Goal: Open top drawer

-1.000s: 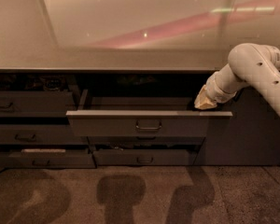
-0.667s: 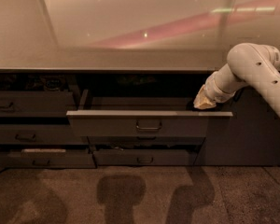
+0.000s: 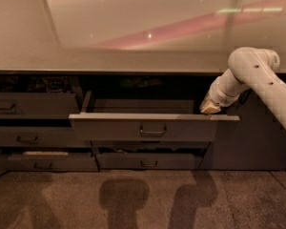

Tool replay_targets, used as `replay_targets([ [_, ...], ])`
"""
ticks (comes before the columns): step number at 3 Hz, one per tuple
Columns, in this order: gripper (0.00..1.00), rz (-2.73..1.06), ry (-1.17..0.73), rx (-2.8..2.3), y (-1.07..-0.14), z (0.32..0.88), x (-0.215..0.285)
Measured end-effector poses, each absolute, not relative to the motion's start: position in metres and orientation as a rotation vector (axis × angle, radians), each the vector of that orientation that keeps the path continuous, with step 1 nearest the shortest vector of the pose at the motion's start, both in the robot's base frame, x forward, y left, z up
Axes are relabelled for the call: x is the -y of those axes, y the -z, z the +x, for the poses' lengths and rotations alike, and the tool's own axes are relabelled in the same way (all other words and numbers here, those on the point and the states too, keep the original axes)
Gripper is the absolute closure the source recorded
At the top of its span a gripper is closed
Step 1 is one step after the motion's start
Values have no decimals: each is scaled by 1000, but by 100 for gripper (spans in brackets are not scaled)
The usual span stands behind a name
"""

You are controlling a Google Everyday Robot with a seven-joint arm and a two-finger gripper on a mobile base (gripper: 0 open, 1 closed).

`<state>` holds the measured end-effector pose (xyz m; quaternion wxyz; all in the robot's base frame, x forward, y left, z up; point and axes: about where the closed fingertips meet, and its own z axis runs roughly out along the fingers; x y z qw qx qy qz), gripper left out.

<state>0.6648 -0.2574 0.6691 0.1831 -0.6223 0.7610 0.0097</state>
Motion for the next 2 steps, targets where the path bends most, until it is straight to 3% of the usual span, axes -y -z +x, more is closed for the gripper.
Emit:
replay_targets([
  [2, 58, -1766, 15, -2131, -674, 654, 252],
])
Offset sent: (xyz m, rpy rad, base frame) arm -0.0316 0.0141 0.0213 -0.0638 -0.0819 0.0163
